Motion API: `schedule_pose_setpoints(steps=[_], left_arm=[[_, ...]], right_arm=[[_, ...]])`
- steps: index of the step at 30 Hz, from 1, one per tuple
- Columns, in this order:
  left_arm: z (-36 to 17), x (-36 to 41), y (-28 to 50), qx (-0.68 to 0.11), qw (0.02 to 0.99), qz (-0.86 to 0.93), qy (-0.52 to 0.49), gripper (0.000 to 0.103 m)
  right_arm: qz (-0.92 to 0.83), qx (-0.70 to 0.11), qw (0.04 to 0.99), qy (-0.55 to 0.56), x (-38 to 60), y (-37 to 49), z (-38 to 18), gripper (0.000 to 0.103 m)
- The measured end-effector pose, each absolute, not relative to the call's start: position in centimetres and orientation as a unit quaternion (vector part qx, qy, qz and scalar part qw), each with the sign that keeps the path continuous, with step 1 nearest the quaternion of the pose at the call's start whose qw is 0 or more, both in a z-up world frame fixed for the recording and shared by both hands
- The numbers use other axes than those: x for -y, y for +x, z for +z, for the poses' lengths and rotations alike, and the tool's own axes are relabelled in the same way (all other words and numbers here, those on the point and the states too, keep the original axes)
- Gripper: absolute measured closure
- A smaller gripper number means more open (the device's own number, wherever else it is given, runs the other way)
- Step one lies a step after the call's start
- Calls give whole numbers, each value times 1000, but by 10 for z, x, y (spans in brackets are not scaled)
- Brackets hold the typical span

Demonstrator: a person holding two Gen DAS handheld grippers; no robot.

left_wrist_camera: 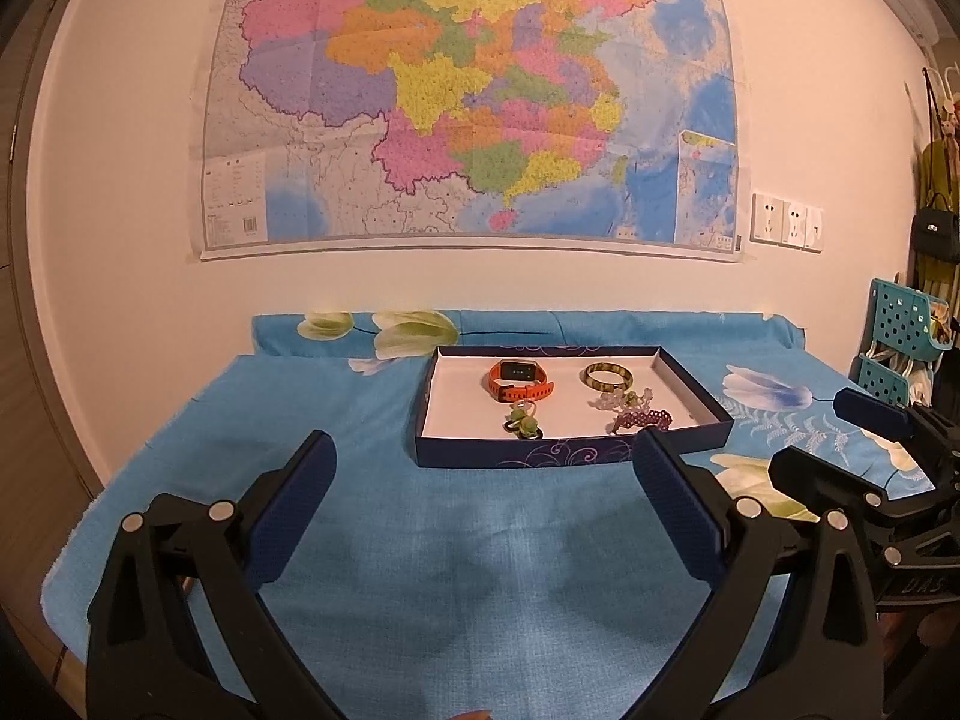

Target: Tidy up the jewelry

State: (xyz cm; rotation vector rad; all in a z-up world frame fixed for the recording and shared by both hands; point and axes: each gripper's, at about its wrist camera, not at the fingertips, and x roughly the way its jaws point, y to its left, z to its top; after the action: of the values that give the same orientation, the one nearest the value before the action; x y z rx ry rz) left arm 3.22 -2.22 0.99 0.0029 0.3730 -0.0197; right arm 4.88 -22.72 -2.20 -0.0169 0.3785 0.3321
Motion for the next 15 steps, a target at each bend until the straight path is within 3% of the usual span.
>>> schedule_pose_setpoints(steps=[15], left_arm=[[14,24,26,-171,985,-13,-3,6]], right_arm=[[163,-180,970,-5,228,45,-20,6]])
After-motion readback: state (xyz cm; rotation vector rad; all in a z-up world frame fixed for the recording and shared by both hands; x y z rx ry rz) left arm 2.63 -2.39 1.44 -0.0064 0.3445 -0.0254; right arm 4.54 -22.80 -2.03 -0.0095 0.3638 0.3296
